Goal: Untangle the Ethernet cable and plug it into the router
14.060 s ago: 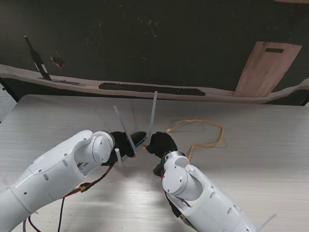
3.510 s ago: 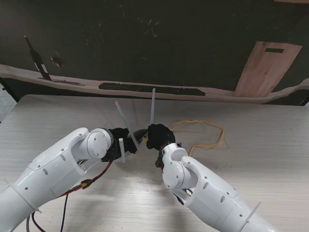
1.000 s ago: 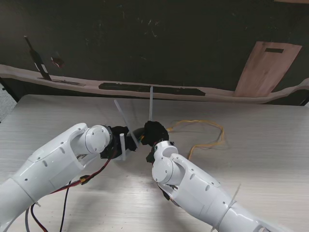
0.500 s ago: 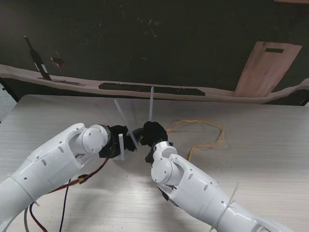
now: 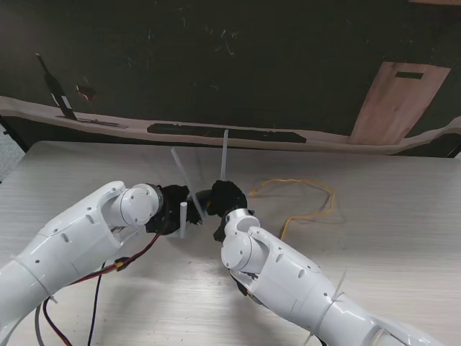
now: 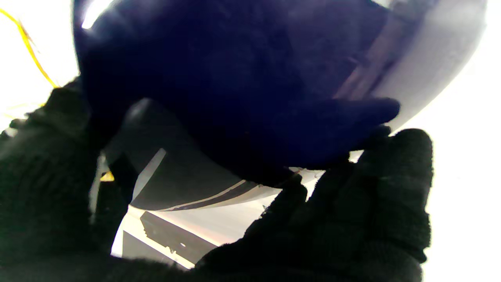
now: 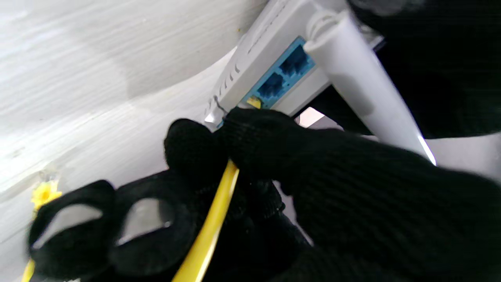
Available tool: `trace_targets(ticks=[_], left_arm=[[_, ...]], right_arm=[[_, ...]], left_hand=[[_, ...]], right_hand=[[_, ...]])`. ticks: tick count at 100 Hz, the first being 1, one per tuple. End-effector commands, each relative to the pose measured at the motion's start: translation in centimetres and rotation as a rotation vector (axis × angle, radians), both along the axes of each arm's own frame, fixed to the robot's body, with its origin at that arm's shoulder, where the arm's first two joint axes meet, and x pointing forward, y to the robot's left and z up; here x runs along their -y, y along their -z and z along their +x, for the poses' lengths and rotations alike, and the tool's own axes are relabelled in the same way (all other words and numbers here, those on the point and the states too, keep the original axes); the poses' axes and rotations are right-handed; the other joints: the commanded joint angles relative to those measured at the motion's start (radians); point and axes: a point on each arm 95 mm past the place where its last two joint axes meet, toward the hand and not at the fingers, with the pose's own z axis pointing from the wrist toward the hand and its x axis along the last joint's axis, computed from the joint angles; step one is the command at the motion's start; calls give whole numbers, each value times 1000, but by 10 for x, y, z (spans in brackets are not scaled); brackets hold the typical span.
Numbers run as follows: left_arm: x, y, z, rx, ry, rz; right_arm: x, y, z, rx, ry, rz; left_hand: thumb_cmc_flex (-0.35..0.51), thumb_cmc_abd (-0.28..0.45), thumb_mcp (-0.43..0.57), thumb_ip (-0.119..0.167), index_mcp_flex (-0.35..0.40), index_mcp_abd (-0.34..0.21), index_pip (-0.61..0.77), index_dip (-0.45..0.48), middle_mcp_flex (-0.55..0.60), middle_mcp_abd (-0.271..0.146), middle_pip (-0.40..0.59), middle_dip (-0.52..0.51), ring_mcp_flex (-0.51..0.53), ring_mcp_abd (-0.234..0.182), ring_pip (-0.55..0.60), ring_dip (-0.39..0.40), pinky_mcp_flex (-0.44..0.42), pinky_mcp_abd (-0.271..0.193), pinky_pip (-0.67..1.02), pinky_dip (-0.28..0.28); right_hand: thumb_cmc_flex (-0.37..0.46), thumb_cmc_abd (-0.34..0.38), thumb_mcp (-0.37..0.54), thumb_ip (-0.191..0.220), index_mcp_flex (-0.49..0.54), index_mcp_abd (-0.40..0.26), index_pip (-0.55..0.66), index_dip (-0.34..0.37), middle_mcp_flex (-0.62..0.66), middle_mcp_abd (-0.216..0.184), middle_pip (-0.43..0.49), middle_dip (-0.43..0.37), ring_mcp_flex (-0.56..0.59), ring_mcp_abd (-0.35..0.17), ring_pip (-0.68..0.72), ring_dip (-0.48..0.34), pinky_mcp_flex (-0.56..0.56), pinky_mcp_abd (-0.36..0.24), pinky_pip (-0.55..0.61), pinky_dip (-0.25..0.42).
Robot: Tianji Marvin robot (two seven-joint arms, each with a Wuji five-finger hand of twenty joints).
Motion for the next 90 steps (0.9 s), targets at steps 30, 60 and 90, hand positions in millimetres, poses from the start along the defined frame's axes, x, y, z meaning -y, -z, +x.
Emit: trace_targets(ticks=[30, 60, 90], left_arm=[[34, 62, -51, -189, 74, -22], [25, 54, -45, -102, 44, 35], [17, 48, -38, -40, -2, 74]], right_arm=[[-36, 15, -23, -89, -84, 23], [-19, 12, -27, -94, -93, -24], [2, -3, -30, -45, -41, -8]], left_hand=[[675, 86, 573, -18, 147, -577, 343, 96, 118, -563, 207, 47, 134, -432, 171, 84, 32, -359, -12, -12], [675, 93, 566, -15, 147, -573, 339, 95, 116, -558, 206, 47, 131, -424, 174, 84, 25, -352, -4, -3], [671, 115, 536, -10, 143, -567, 333, 92, 112, -555, 203, 46, 128, -419, 173, 79, 22, -349, -3, 1]], right_hand=[[36, 144, -8, -8, -14, -106, -17, -58, 80, 89, 14, -6, -22, -179, -102, -46, -23, -20, -54, -65], [-198, 229, -144, 31, -311, -141, -161, -67, -294, 99, -59, 13, -48, 12, -508, -331, -211, 100, -311, -334], [-377, 289, -287, -9, -516, -189, -188, -25, -523, 94, -116, 17, -234, 72, -644, -319, -428, 100, -424, -248]])
